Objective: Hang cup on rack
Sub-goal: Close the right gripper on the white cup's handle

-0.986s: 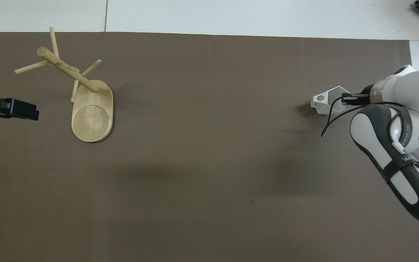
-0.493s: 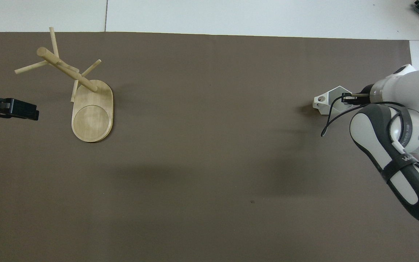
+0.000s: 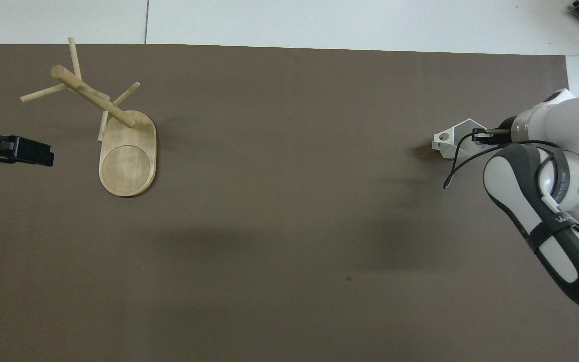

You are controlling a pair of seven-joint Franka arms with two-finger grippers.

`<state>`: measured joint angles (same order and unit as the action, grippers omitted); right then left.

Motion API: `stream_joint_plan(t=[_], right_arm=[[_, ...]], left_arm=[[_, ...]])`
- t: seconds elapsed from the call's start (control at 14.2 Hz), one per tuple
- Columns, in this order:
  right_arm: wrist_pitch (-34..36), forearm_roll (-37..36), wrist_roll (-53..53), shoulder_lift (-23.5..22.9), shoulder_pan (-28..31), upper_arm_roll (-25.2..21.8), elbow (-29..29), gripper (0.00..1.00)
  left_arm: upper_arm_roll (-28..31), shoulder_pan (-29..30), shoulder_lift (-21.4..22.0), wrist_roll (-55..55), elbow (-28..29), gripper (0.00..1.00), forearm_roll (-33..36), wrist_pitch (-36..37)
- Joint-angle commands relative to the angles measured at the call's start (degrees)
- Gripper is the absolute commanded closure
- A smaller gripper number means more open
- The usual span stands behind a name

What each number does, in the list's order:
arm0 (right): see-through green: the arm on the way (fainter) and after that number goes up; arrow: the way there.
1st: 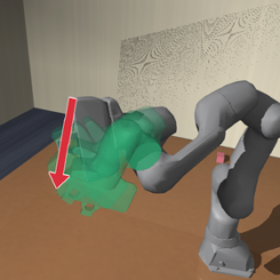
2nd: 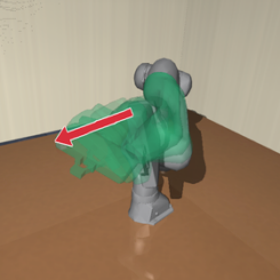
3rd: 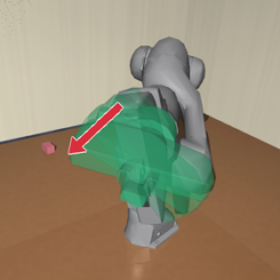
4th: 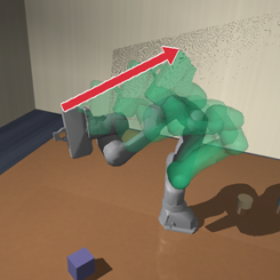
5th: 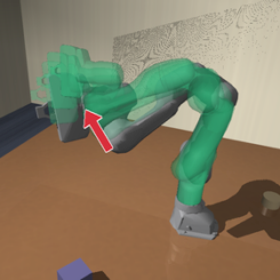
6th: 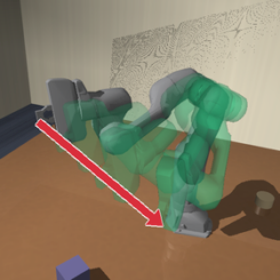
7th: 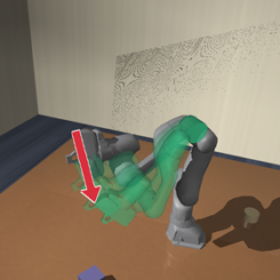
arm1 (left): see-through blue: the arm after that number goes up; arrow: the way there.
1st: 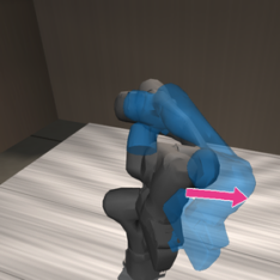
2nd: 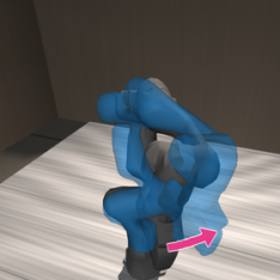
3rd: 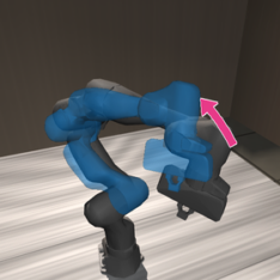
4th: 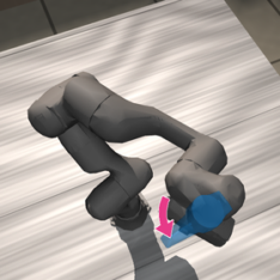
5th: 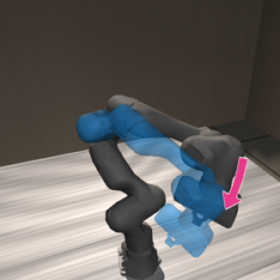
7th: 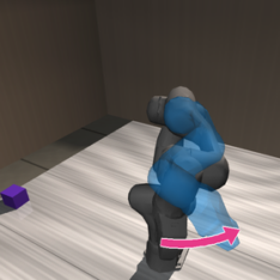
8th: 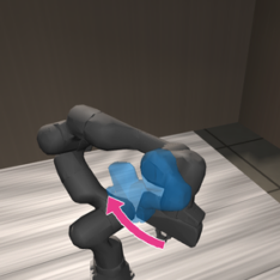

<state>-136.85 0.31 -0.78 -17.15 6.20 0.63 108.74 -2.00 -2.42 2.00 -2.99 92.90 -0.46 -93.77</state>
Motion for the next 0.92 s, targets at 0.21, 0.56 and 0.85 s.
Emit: stream_joint_plan(t=[0.21, 0.56, 0.85], right_arm=[[-1.1, -0.4, 0.2, -0.2, 0.2, 0.3, -0.2, 1.0], [-0.3, -0.4, 1.0, -0.2, 0.3, 0.4, -1.0, 1.0], [3.2, -0.4, 1.5, -0.2, 0.3, 0.5, -3.5, 1.0]], left_arm=[[-0.5, 0.9, 0.9, -0.5, 1.0, 0.0, -0.6, 0.4], [-0.5, 0.9, 0.9, -0.5, 1.0, 0.0, -0.6, 0.4], [-0.5, 0.9, 0.9, -0.5, 1.0, 0.0, -0.6, 0.4]])
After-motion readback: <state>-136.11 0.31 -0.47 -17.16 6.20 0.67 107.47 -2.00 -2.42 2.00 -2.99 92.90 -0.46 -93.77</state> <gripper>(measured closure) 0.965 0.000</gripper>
